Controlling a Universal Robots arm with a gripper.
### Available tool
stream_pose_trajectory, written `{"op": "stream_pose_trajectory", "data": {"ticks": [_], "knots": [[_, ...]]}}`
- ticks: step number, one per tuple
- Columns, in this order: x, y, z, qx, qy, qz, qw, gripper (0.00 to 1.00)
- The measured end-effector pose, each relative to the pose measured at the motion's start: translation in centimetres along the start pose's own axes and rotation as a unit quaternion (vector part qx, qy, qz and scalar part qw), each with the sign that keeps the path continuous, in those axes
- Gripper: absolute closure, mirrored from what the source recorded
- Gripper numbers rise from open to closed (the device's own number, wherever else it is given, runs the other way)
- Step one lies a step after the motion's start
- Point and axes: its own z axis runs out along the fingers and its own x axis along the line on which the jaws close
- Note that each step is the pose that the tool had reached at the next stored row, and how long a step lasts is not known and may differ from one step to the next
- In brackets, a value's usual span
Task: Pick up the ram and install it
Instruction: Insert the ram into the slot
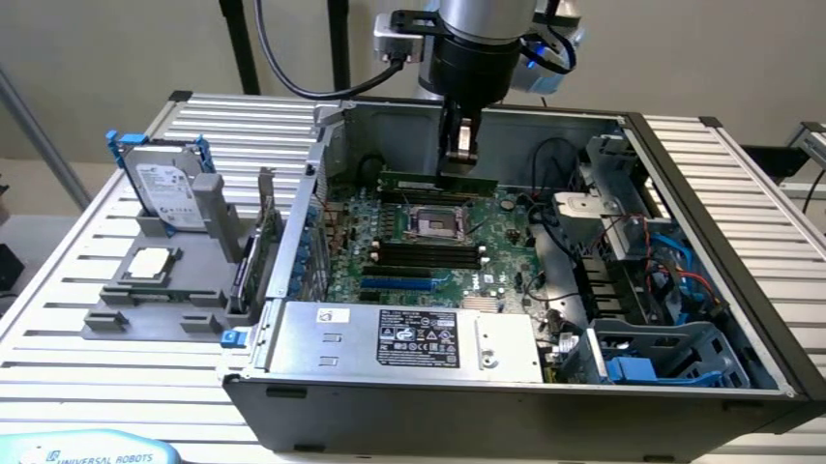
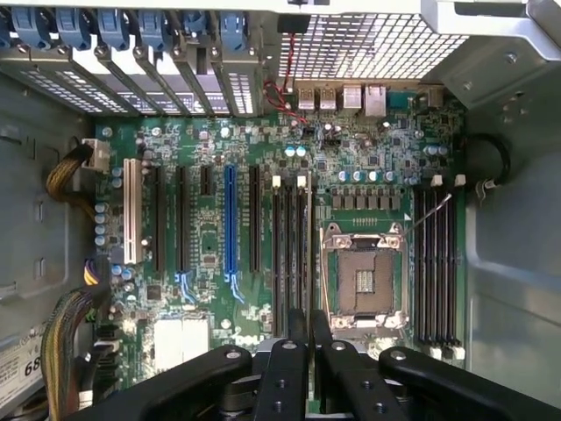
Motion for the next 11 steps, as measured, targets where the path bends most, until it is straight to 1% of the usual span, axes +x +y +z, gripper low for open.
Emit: {"op": "stream_pose_trajectory", "data": {"ticks": [4,11], "knots": [[0.1,0.2,0.74,0.0,0.0,0.0,1.0,0.87],[0.1,0.19,2.01,0.0001,0.0,0.0,1.0,0.87]]}}
